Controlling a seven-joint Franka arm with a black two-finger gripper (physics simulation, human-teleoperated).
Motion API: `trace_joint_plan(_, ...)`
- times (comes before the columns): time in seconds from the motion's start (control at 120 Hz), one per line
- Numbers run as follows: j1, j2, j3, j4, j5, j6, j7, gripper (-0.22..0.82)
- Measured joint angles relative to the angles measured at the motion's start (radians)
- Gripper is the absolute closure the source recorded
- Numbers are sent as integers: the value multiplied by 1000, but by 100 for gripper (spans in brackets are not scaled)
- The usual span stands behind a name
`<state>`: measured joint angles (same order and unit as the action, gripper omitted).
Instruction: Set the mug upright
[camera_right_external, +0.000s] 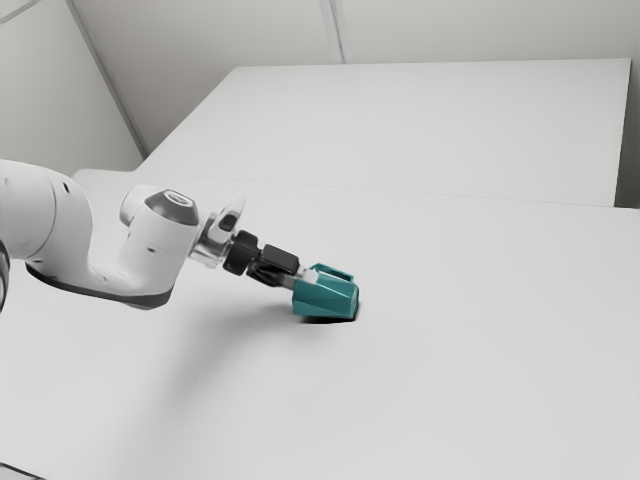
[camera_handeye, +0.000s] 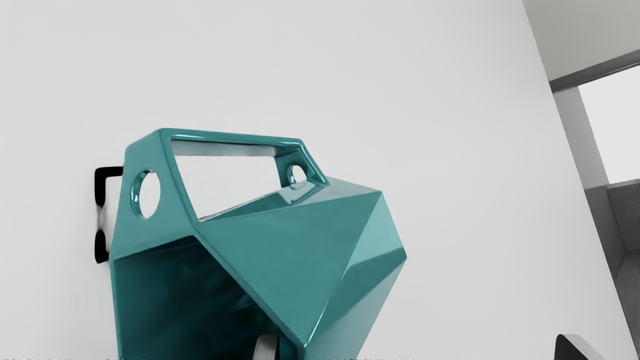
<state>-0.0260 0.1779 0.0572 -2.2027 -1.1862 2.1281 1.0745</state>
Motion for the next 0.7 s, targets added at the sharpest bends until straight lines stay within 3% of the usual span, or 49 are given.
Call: trace_joint_plan(0.7,0,7,-2,-2,0,0,-115,62)
